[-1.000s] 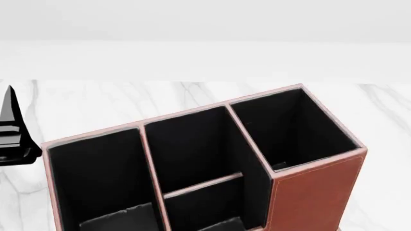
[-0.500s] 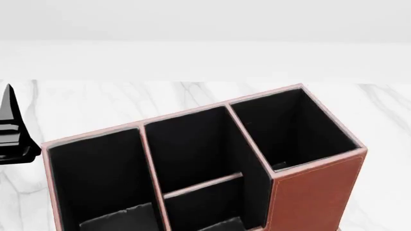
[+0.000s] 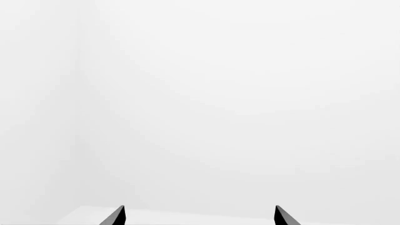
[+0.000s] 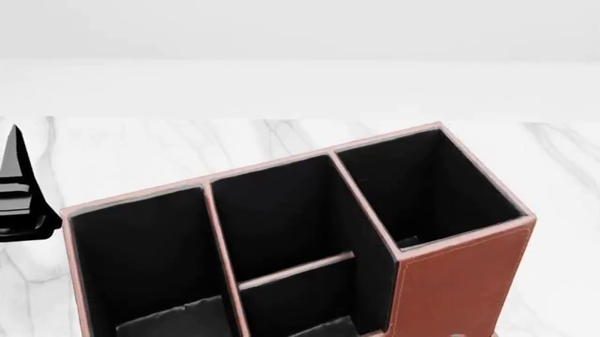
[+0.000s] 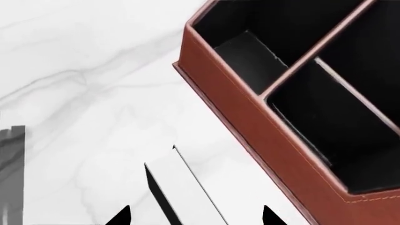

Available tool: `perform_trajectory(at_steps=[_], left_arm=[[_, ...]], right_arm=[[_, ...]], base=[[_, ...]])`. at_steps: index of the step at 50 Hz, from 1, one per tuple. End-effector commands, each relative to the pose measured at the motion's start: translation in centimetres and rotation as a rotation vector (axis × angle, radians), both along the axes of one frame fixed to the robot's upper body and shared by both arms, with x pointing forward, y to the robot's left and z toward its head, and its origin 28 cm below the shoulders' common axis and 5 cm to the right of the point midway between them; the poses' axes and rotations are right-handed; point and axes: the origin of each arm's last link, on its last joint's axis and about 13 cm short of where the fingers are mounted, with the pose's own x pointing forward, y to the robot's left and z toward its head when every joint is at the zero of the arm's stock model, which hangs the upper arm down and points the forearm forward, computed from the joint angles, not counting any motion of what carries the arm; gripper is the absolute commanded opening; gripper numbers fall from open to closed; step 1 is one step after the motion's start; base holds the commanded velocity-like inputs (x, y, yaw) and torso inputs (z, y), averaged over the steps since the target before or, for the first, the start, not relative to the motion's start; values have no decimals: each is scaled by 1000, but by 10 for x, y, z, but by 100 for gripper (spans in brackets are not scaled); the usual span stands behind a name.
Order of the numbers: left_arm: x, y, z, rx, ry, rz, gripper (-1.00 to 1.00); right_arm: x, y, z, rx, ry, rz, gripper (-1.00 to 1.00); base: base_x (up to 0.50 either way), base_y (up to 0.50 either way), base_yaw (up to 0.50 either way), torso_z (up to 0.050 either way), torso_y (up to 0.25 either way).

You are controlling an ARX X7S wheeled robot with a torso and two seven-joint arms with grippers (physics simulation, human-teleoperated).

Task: Pick up the book and place it in the front compartment of the caddy.

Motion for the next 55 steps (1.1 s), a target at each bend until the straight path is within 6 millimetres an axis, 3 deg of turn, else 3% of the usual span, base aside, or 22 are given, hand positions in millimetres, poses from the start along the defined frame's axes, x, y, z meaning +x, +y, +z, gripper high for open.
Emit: perform_trajectory(at_steps=[1,55], left_arm=[[1,3,1,-8,-37,27,100],[1,6,0,-16,-37,35,100]], right_arm=[[9,5,-5,3,14,30,100],[33,12,-51,-48,167,23,100]], base=[[0,0,0,0,0],[0,0,0,0,0]])
